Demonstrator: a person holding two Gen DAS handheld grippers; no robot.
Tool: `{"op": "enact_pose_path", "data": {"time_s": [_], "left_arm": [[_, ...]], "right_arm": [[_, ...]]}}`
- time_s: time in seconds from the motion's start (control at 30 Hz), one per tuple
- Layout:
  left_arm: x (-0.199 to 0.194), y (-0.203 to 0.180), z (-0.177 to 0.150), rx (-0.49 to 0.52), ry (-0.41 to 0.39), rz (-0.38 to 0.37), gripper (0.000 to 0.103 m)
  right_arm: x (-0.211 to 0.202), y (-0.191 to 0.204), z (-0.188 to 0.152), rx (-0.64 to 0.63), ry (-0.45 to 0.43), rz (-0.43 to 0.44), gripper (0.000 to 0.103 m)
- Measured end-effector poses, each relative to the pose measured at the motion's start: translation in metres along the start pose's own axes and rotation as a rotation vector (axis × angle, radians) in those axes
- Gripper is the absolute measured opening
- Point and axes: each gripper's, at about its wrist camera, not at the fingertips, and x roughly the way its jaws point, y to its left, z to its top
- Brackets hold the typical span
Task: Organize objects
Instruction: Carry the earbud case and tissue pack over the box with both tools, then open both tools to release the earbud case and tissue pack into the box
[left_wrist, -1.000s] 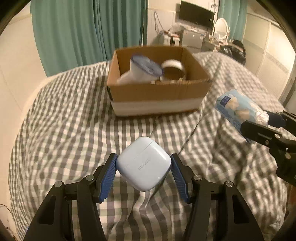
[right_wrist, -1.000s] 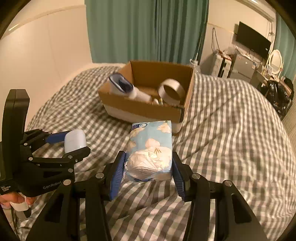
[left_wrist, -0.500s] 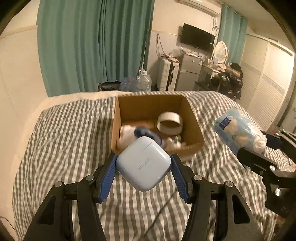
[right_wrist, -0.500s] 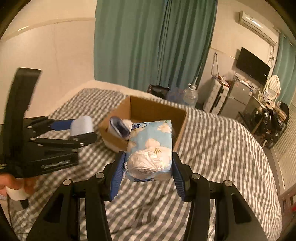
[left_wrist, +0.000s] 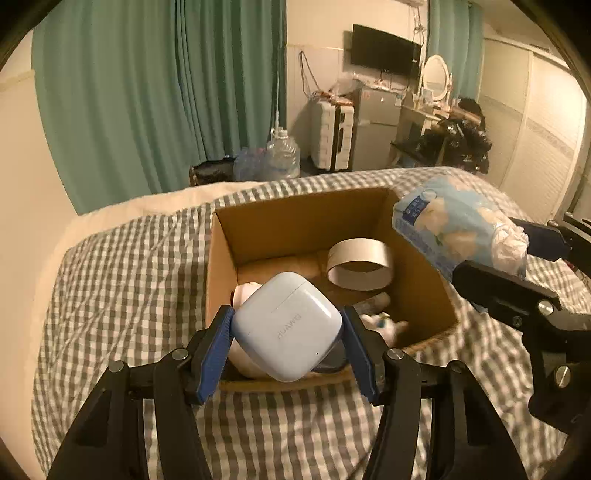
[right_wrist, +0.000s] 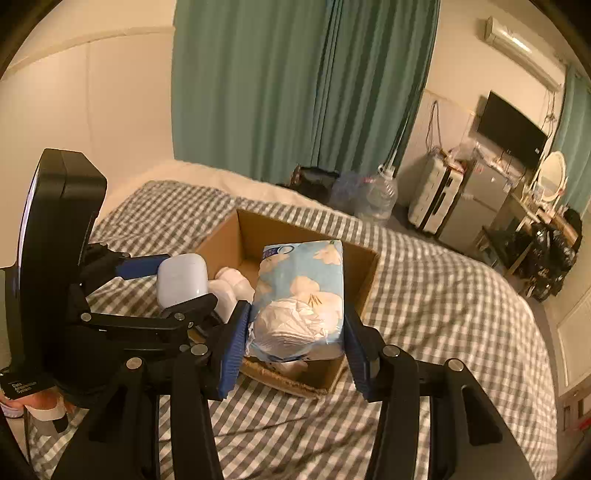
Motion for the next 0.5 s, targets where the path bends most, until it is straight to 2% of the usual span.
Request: {"op": "enact_pose_path", "data": {"time_s": [0.2,0.5], "left_arm": [[0.033,-0.001,0.016,0.045,0.016,-0.018,0.059],[0.076,-0.004,0.043,0.158,0.038,0.053,0.059]], "right_arm": [[0.047,-0.013,0.004,0.001,0.045,0.021,0.048],[0.089,-0.031,0.007,0.031,0.080,0.067,0.048]]}}
